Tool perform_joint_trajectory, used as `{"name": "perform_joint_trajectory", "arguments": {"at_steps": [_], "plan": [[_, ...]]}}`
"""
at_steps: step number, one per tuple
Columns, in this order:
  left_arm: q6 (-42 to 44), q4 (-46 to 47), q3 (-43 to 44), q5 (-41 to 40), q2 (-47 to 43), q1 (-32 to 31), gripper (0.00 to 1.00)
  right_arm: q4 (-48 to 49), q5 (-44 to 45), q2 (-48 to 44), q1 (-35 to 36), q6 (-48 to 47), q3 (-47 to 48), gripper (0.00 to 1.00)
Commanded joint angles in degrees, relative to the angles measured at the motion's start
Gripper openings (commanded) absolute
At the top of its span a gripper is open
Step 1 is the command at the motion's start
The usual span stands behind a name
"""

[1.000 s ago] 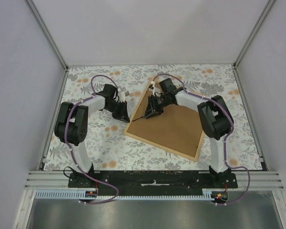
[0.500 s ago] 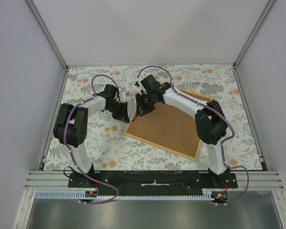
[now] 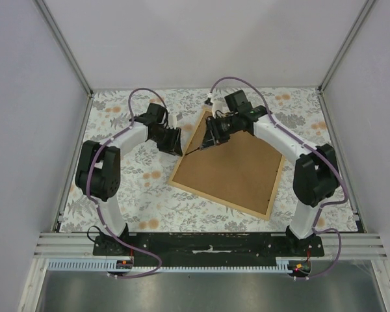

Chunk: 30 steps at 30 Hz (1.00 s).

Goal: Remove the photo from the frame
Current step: Release the photo frame item from the photo frame, then adjust the photo frame item on the photo frame.

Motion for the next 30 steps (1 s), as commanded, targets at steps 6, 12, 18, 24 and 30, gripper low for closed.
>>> {"name": "perform_joint_trajectory", "arguments": {"at_steps": [6, 12, 18, 24, 30], "plan": [[0.6, -5.3, 6.0, -9.7, 3.8, -3.3, 0.45, 7.9, -3.9, -5.5, -5.1, -7.4, -14.7, 0.0], [1.4, -6.2, 5.0, -13.3, 3.3, -6.7, 0.45, 9.4, -0.2, -3.3, -6.6, -6.7, -17.2, 0.0], [2.6, -7.4, 4.6, -16.3, 2.2, -9.2, 0.47, 9.6, 2.2, -0.9, -6.7, -6.7, -17.2, 0.0], [3.2, -7.4, 4.2, -21.5, 2.0, -11.3, 0.48, 10.0, 2.5, -1.2, -6.7, -6.5, -17.4, 0.0], [3.2, -7.8, 4.2, -25.1, 1.3, -11.7, 0.48, 10.1, 3.1, -1.4, -6.7, -6.8, -17.7, 0.0]]}}
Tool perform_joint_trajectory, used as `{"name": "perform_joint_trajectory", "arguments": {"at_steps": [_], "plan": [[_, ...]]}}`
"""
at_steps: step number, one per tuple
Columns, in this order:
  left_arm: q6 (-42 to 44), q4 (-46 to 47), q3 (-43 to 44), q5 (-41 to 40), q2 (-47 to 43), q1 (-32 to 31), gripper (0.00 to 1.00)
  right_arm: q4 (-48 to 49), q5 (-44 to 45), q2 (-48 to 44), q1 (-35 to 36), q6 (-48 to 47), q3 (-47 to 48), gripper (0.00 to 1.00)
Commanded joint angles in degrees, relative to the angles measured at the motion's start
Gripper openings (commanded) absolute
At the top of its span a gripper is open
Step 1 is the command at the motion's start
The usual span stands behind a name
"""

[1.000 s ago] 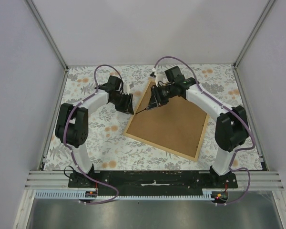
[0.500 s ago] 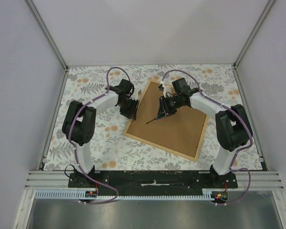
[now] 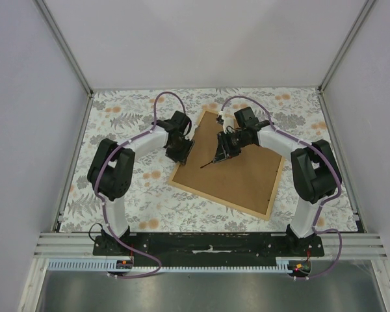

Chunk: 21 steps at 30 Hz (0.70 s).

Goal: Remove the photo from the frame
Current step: Adjust the photo frame item on the photo frame.

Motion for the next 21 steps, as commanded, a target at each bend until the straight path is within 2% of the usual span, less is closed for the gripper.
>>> {"name": "perform_joint_trajectory", "arguments": {"at_steps": [1, 12, 21], "plan": [[1.9, -1.8, -0.3, -4.3, -2.8, -0.2, 0.47, 2.0, 2.0, -0.6, 0.1, -1.2, -0.4, 0.0], [1.9, -3.2, 0.4, -1.9, -0.8, -0.8, 0.47, 1.9, 2.6, -0.2, 0.0, -0.9, -0.2, 0.0], [1.7, -2.7, 1.3, -4.0, 1.4, -0.9, 0.42, 1.9, 2.0, -0.4, 0.1, -0.8, -0.3, 0.0]]}}
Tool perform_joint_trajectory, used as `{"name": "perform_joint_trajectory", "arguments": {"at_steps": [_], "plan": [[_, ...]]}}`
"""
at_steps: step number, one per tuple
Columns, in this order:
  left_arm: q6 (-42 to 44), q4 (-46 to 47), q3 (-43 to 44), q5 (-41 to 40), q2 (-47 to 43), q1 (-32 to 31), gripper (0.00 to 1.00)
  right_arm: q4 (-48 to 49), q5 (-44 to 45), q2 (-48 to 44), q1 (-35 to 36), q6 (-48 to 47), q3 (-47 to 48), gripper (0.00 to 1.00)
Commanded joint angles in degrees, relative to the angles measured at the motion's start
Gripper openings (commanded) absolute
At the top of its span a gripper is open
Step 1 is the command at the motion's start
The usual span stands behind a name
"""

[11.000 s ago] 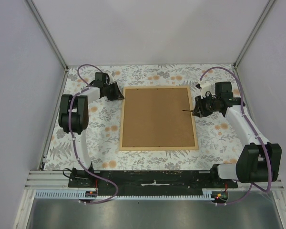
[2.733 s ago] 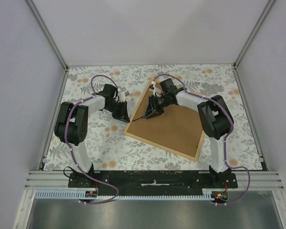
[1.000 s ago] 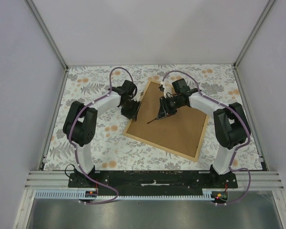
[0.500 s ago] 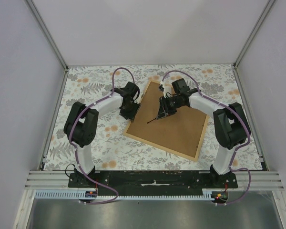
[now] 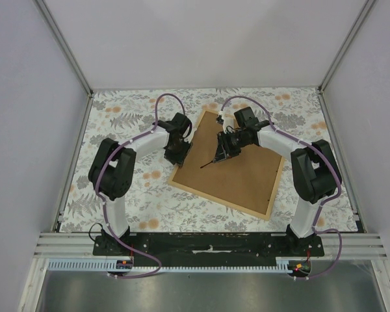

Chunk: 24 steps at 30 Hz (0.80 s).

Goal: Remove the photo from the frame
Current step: Adjust the photo frame item on the photo frame.

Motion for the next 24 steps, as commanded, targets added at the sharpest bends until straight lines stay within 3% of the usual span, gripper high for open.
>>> {"name": "perform_joint_trajectory", "arguments": {"at_steps": [1, 8, 24], "plan": [[1.6, 0.0, 1.4, -0.9, 1.4, -0.2, 0.41, 1.7, 1.8, -0.5, 0.1, -0.9, -0.3, 0.0], [1.0, 0.8, 2.3, -1.1, 2.4, -0.2, 0.36, 1.9, 1.0, -0.8, 0.1, -0.7, -0.6, 0.0], [0.1, 1.3, 3.4, 1.5, 3.5, 1.9, 0.36, 1.8, 0.4, -0.6, 0.0, -0.7, -0.6, 0.0]]}}
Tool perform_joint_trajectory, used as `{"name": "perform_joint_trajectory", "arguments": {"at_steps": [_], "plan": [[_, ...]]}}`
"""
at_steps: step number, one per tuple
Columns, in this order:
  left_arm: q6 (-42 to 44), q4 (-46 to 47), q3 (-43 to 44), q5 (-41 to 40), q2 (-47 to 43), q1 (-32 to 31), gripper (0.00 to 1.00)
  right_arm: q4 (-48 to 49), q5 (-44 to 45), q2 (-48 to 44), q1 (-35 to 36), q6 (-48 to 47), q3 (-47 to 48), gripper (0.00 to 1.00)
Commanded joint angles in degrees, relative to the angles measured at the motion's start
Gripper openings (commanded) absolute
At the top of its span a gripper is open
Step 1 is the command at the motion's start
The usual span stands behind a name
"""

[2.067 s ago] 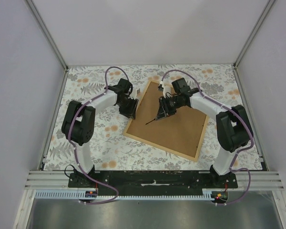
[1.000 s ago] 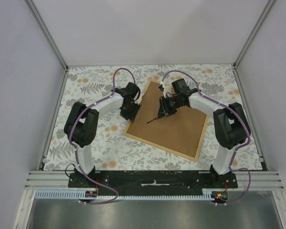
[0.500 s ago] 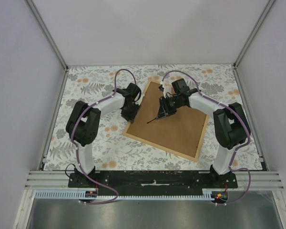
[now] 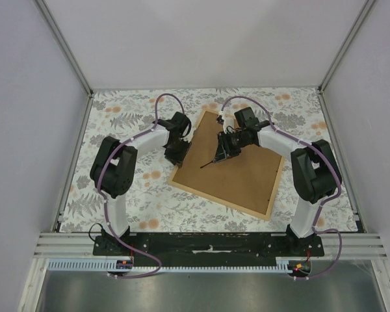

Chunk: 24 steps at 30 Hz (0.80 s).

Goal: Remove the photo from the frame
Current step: Adjust the photo frame item on the photo frame.

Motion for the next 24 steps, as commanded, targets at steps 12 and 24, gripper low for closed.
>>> {"name": "perform_joint_trajectory", "arguments": {"at_steps": [12, 24], "plan": [[-0.4, 2.4, 2.8, 0.8, 2.8, 1.5, 0.34, 1.5, 0.3, -0.6, 0.0, -0.8, -0.4, 0.0], [-0.9, 4.7, -0.2, 7.5, -0.4, 6.3, 0.02, 1.4, 0.2, 0.6, 0.1, -0.8, -0.5, 0.0]]}}
